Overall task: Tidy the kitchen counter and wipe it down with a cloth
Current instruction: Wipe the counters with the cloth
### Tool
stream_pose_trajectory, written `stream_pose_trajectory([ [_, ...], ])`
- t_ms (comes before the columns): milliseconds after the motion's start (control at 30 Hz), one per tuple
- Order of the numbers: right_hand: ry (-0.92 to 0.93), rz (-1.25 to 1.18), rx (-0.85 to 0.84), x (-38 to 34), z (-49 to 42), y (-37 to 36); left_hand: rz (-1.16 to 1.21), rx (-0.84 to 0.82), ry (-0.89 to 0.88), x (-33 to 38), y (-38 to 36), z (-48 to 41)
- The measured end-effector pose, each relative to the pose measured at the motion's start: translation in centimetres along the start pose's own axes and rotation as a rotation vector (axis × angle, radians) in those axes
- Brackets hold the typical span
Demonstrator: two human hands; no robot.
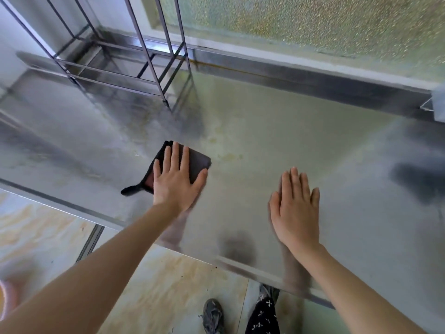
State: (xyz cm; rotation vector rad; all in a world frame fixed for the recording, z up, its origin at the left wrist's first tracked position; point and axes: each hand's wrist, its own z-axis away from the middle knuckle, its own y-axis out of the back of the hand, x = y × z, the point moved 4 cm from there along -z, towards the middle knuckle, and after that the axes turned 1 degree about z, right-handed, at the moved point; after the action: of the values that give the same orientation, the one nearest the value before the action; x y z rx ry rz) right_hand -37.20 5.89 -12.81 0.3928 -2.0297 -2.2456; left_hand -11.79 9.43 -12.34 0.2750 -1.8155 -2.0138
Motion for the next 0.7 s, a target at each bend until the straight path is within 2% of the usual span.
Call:
stream_pose_trajectory([
  [67, -0.001, 0.003, -0.027, 0.0, 0.0, -0.1, -0.005, -0.023, -0.09, 1.4, -0.3, 1.7],
  [200, -0.011, 0.0, -0.033, -0.1, -0.1, 0.3, -0.033, -0.034, -0.446, 5.7, -1.7, 8.2],
  [267, -0.004, 0.018, -0.037, -0.1, 0.0, 0.3, -0.054, -0.055, -0.537, 6.6, -2.2, 8.9],
  [367, 0.009, 0.03, -0.052, 0.1, 0.0, 0.1, -0.001, -0.027, -0.476, 6.1, -1.7, 4.5],
  [467, 0.006, 0.04, -0.052, 0.1, 0.1, 0.1, 0.046, -0.025, -0.196, 5.3, -0.8, -1.5],
  [533, -0.007, 0.046, -0.058, 0.1, 0.0, 0.0, 0.07, -0.013, -0.111, 6.3, -0.8, -2.1],
  [600, -0.024, 0.046, -0.064, 0.0, -0.1, 0.1, 0.062, 0.025, -0.182, 8.1, -1.3, 0.7],
  [700, -0.032, 0.069, -0.095, -0.1, -0.1, 0.5, 0.044, 0.009, -0.385, 10.2, -2.1, 6.0],
])
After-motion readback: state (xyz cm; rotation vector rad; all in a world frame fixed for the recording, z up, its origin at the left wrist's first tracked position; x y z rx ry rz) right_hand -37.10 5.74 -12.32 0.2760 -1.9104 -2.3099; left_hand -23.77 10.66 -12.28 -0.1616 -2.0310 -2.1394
